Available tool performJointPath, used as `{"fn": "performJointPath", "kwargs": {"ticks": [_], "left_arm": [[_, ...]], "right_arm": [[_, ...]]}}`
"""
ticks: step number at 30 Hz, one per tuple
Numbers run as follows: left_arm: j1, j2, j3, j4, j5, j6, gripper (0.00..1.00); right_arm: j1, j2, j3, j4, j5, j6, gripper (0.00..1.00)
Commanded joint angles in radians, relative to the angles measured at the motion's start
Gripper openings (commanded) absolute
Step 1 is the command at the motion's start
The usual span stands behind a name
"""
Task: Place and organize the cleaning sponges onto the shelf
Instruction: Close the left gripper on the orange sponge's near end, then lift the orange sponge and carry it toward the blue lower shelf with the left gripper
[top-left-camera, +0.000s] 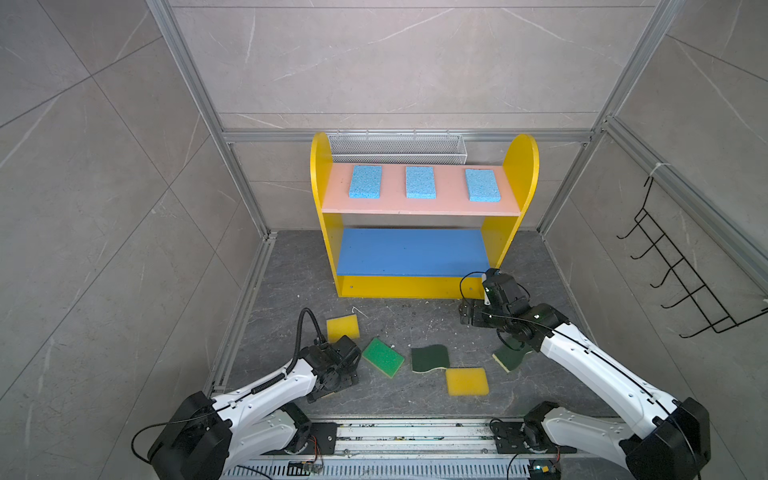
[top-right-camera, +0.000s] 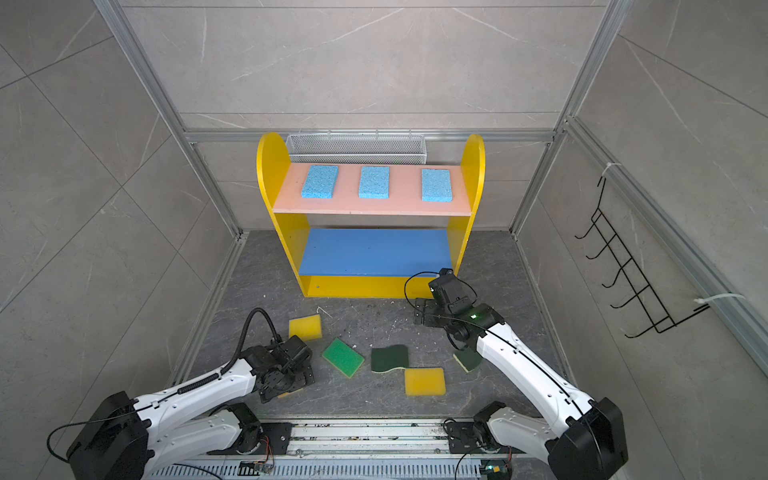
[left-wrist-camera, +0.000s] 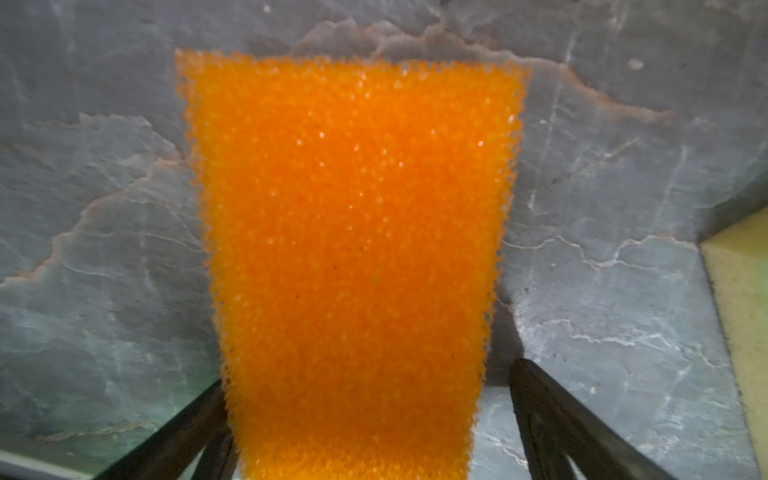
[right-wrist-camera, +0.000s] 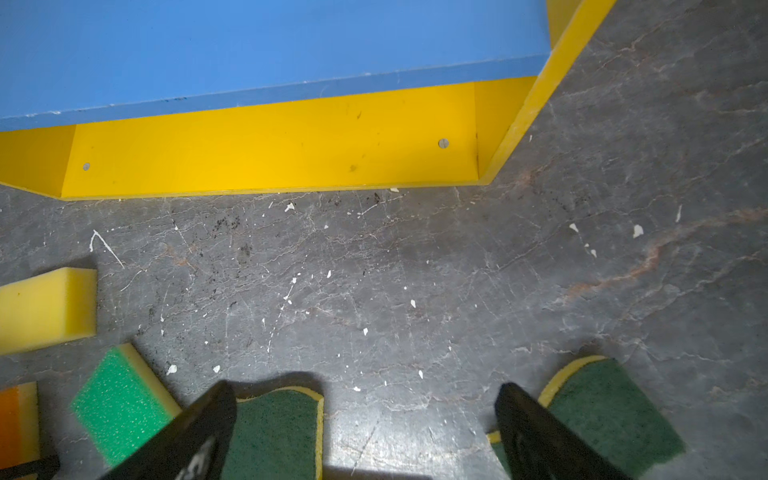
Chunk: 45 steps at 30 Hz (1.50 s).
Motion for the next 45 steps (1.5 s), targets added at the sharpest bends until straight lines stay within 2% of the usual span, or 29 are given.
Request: {"fn": "performJointPath", "kwargs": {"ticks": [1,16,30,36,45], "left_arm": [[-0.007,0.044,-0.019,0.053,0.000,-0.032,0.97],[-0.051,0.071,-0.060,0.143,0.024,-0.048,0.88],[-0.238,0.189,0.020,0.133,-0.059,-0.069,0.76],[-0.260,0.099,0.041,0.033,-0.103,-0.095,0.74],[-0.294,-0.091,0.170,-0.168,-0.223,-0.011,0.70]], "right_arm": [[-0.011,-0.017,-0.015,0.007,-0.019,0.021,1.00],[-0.032,0.001,-0.011,0.024,-0.046,0.048,1.00],[-0.035,-0.015,-0.056,0.033,-0.071,0.095,0.99],[-0.034,-0.039,-0.070,0.021,-0.068,0.091,0.99],[-0.035,-0.089,-0.120,0.078,-0.144,0.057,0.97]]}}
